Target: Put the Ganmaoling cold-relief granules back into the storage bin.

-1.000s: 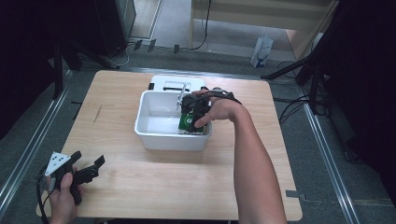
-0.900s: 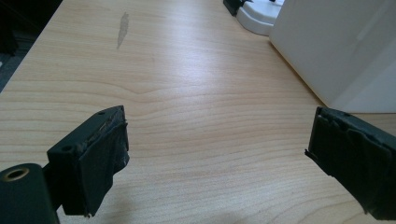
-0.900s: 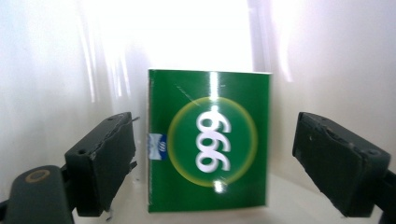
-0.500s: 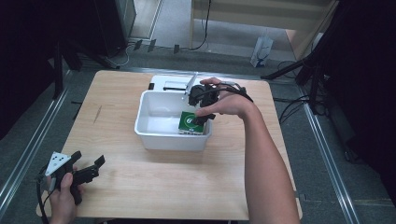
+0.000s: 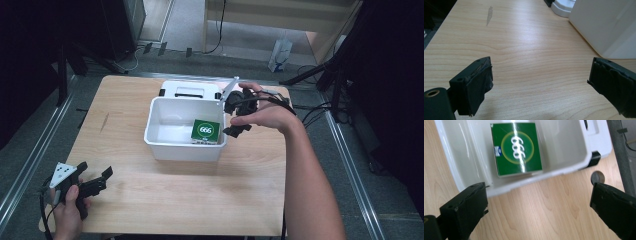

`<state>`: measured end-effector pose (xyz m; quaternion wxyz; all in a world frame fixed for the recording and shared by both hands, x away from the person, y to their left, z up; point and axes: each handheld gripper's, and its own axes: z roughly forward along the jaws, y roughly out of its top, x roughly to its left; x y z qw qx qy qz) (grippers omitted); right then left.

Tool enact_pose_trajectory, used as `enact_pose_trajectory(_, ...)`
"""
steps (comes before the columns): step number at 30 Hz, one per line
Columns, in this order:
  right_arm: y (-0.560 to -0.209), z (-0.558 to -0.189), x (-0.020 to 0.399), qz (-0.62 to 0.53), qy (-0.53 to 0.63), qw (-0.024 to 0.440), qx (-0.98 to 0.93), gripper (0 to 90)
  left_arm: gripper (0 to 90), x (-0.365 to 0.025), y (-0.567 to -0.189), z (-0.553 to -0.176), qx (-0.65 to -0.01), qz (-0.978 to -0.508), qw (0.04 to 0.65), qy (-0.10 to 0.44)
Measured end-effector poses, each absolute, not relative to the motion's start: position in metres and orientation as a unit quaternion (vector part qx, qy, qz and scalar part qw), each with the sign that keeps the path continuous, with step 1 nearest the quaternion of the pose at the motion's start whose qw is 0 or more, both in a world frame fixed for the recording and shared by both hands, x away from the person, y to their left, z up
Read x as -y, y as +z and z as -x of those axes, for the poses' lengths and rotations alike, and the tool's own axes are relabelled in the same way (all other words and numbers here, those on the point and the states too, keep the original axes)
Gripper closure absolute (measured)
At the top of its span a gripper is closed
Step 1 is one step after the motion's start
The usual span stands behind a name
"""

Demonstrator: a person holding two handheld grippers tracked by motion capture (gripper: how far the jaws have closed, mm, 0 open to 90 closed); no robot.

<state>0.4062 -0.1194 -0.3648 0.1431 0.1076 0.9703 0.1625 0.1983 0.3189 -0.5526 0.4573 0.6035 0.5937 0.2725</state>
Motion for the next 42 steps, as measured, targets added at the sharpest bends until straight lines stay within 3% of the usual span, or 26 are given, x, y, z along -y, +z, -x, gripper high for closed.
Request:
enact_pose_trajectory(18,-0.402,-0.382,0.199,-0.282,0.225,0.150,-0.920,0.0,5.6,-0.318,-0.552,-0.199,-0.594,-0.606,0.453,0.274)
enact_pose_trajectory(42,-0.506,-0.312,0.274,-0.466,0.348,0.225,-0.782,0.0,5.6,-0.318,-0.552,-0.197,-0.603,-0.593,0.451,0.285)
